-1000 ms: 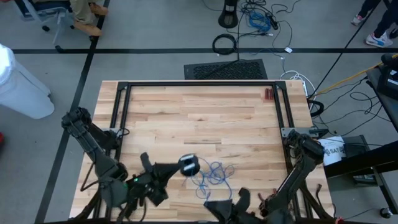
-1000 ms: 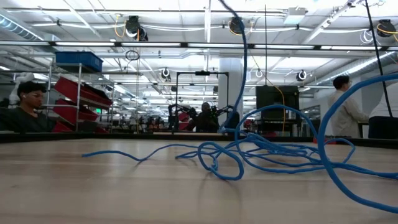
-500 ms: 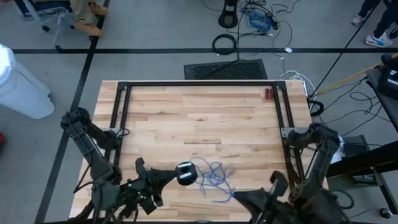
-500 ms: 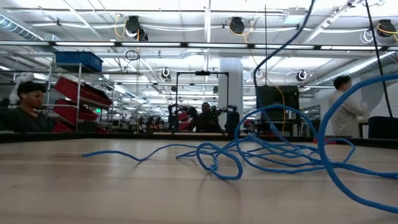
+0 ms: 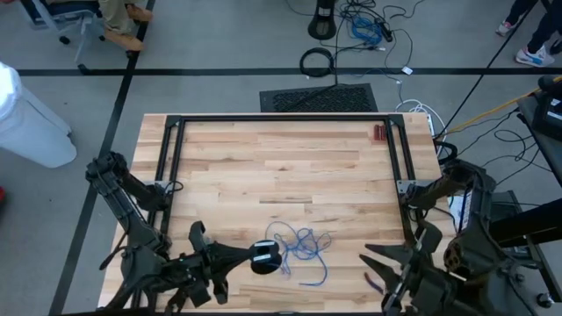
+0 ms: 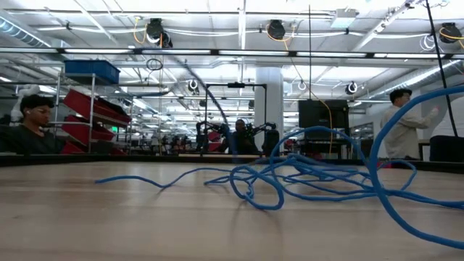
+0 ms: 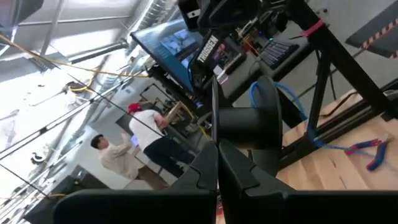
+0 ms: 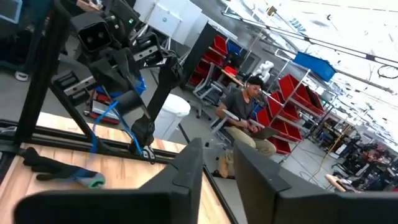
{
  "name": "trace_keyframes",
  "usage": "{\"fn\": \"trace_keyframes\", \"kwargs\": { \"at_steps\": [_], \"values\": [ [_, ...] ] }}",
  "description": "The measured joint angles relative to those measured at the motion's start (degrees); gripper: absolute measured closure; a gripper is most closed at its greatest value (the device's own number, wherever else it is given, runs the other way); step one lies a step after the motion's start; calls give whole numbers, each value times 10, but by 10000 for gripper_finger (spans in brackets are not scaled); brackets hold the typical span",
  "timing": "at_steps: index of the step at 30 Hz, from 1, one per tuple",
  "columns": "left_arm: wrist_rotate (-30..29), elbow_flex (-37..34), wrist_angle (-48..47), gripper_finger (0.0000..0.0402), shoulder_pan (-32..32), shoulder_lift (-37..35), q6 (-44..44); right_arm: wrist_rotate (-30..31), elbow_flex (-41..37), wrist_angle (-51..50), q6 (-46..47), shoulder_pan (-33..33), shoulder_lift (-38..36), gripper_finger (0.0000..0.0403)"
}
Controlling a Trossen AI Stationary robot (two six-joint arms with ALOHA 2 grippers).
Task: Coil cords
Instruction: Uncoil the blue wire from the black spool
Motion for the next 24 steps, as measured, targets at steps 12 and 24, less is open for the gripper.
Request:
{"fn": "trace_keyframes", "kwargs": {
  "at_steps": [12, 24],
  "values": [
    [-12, 0, 77, 400, 7, -1, -74, 1, 0, -9, 36, 66, -36, 287],
    [5, 0, 65, 400, 38, -2, -178, -10, 0, -378, 423, 146, -41, 286]
  ]
}}
